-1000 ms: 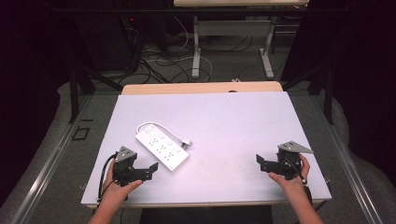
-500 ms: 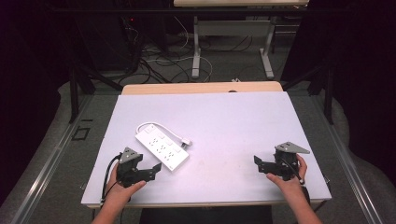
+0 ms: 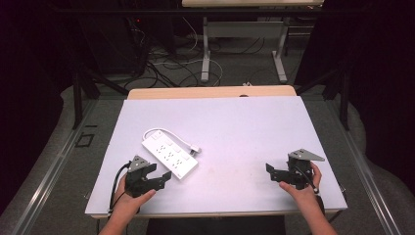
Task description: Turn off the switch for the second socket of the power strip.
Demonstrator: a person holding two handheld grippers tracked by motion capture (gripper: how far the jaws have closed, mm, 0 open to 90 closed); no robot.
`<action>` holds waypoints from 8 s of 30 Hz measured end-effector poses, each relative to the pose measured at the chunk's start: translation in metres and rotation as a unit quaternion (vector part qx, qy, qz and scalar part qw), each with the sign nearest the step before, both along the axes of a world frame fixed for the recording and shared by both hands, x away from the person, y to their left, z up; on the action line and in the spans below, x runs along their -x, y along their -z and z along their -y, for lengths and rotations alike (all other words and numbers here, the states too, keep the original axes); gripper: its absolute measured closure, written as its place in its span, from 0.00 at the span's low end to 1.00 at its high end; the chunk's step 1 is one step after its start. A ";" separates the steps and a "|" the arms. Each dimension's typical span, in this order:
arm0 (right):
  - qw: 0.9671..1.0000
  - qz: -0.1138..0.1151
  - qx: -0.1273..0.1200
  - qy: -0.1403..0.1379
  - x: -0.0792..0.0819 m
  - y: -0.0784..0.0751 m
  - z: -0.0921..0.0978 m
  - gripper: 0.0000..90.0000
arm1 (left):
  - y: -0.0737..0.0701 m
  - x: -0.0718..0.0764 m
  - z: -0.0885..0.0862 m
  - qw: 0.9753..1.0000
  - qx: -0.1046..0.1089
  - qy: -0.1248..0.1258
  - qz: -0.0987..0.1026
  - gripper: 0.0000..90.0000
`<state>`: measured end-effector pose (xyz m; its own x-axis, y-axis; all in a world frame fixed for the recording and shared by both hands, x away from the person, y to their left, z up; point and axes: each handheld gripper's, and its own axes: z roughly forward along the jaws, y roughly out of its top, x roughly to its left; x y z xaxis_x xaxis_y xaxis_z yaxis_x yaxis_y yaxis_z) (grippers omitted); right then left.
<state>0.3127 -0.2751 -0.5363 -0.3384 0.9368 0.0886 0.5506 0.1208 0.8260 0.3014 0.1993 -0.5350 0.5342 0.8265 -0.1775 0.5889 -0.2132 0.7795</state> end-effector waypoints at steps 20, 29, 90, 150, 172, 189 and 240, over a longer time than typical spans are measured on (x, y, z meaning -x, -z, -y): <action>1.000 -0.004 -0.006 0.002 0.000 0.001 0.001 0.08 | 0.000 0.003 0.018 0.999 0.014 0.032 -0.013 0.41; 1.000 -0.005 -0.009 0.002 0.000 0.001 0.001 0.08 | -0.002 0.004 0.020 0.999 0.025 0.031 -0.015 0.43; 0.999 -0.011 -0.032 0.025 0.001 0.002 0.006 0.12 | -0.077 -0.057 0.035 0.994 0.052 0.002 -0.092 0.59; 0.999 -0.021 -0.036 0.021 0.000 0.004 0.010 0.16 | -0.050 -0.118 0.051 0.980 -0.011 -0.072 -0.183 1.00; 0.999 -0.022 -0.042 0.019 -0.001 0.004 0.010 0.16 | -0.034 -0.128 0.056 0.973 -0.042 -0.073 -0.215 1.00; 0.999 -0.022 -0.044 0.019 -0.001 0.004 0.011 0.16 | -0.027 -0.129 0.059 0.971 -0.055 -0.070 -0.223 1.00; 0.998 -0.027 -0.051 0.017 -0.001 0.004 0.011 0.16 | -0.022 -0.126 0.061 0.975 -0.076 -0.068 -0.199 1.00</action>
